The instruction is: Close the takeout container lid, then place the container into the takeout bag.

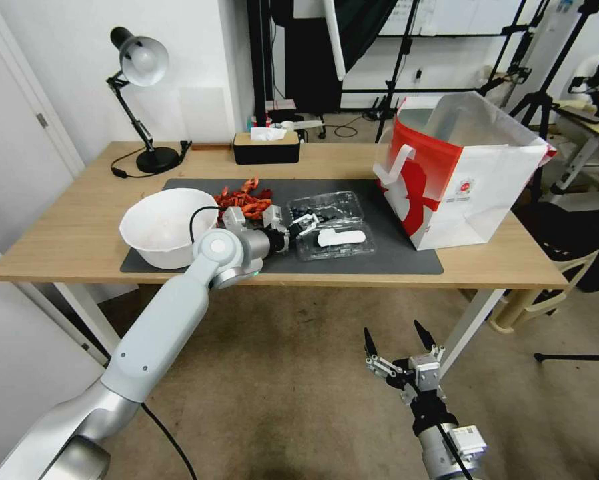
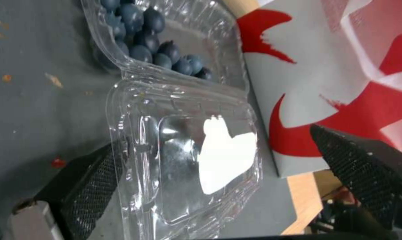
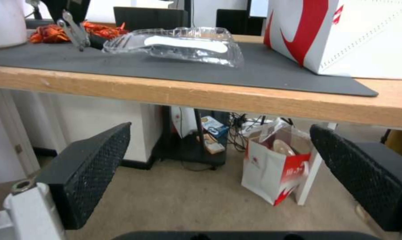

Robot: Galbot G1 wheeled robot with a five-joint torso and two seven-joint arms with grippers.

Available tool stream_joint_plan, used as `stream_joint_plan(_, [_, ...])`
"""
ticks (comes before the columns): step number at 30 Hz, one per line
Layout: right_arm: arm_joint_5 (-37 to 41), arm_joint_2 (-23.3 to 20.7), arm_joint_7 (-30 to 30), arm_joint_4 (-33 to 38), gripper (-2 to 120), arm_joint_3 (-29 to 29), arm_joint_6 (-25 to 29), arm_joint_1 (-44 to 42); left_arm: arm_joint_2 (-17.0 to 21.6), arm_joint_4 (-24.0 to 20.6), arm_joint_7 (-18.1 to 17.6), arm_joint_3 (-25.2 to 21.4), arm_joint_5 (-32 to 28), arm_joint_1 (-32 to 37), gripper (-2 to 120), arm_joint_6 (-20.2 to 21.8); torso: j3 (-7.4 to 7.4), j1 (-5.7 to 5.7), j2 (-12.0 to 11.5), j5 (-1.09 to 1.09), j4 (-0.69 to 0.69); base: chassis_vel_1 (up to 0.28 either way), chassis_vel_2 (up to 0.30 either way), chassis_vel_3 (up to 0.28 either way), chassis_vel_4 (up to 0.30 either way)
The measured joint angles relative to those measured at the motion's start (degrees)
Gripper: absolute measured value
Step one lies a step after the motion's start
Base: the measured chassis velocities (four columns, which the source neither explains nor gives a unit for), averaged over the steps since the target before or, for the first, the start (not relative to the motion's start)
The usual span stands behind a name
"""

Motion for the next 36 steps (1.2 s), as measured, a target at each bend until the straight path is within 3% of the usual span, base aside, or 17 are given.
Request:
stream_joint_plan(27, [-0.17,-0.06,0.64,-1.16,100,-0.12,-0.24,0.69,-1.29,-1.92,-0.26,-3.35,-2.76,1.03,100,-4.81,0.00,0.00,0.00,0.01,0.00,0.000,0.000,0.000,0.000])
stream_joint_plan(36, [-0.44,0.20,0.66,-1.53,100,-0.22,-0.23,0.77,-1.97,-4.14,-2.45,-5.23,-5.42,1.85,100,-6.39,0.00,0.00,0.00,0.00,0.00,0.000,0.000,0.000,0.000])
